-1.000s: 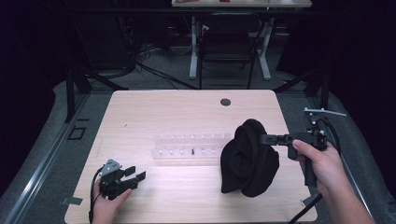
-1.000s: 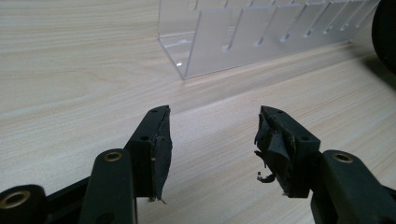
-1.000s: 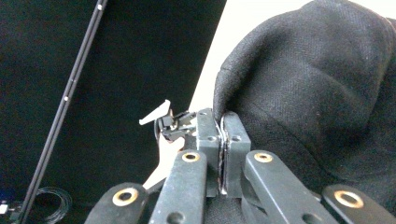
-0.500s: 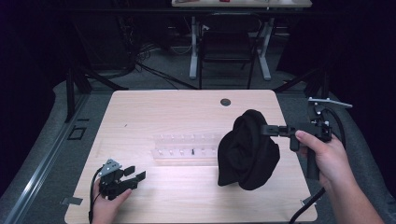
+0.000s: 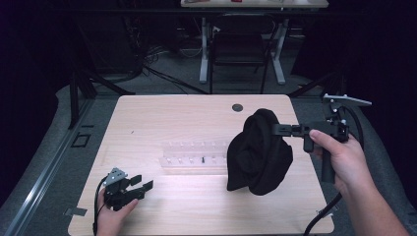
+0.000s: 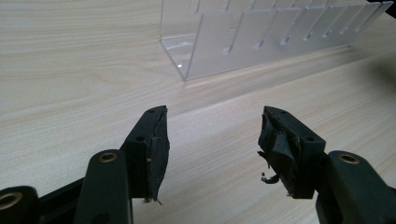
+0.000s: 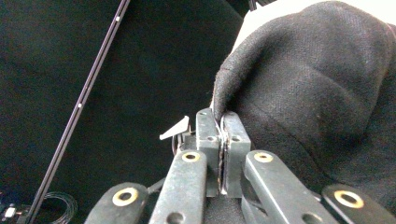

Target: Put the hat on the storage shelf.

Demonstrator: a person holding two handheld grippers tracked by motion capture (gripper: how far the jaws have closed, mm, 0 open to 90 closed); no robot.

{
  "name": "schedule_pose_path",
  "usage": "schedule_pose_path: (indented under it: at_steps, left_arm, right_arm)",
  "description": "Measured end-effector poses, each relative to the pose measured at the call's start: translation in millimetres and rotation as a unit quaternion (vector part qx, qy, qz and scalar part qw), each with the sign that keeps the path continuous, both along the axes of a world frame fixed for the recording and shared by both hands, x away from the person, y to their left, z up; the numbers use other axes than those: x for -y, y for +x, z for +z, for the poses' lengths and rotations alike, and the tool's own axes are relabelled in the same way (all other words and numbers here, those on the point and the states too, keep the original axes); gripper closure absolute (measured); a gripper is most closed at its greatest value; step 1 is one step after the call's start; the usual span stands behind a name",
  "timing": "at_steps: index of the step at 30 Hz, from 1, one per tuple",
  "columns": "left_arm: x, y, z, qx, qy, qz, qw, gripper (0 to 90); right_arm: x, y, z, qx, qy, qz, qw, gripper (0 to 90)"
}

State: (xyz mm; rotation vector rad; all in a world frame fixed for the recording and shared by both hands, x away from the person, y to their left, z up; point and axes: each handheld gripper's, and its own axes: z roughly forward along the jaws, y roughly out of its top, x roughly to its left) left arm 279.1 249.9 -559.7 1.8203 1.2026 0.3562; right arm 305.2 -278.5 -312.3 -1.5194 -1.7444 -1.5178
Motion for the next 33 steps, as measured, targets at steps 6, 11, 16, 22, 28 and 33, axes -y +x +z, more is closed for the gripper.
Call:
schedule_pose_path:
  at_steps: [6, 11, 16, 22, 28, 33]
  left_arm:
    - [-0.2, 0.1, 0.1, 0.002, 0.002, -0.001, 1.0, 41.7]
    - [0.4, 0.2, 0.5, 0.01, 0.007, -0.003, 0.9999, 41.1]
    - [0.2, 0.2, 1.0, 0.015, 0.009, -0.002, 0.9998, 40.4]
    - [0.0, 0.0, 1.1, 0.015, 0.003, 0.0, 0.9999, 38.6]
    - [2.0, 0.3, 0.9, 0.02, 0.008, -0.008, 0.9997, 38.6]
    - [3.7, -0.3, 1.8, 0.026, 0.01, -0.006, 0.9996, 37.0]
  right_arm:
    - [-4.9, 4.6, 4.7, 0.002, -0.001, 0.003, 1.0, 88.7]
    - [-10.5, 10.3, 6.2, 0.001, -0.001, 0.005, 1.0, 88.7]
    - [-15.9, 15.0, 7.4, 0.005, 0.0, 0.007, 1.0, 88.7]
    - [-25.8, 23.0, 9.7, 0.007, 0.0, 0.011, 0.9999, 88.7]
    - [-35.7, 30.7, 10.7, 0.01, -0.002, 0.01, 0.9999, 88.6]
    - [-44.1, 39.8, 9.0, 0.013, -0.004, 0.011, 0.9999, 88.6]
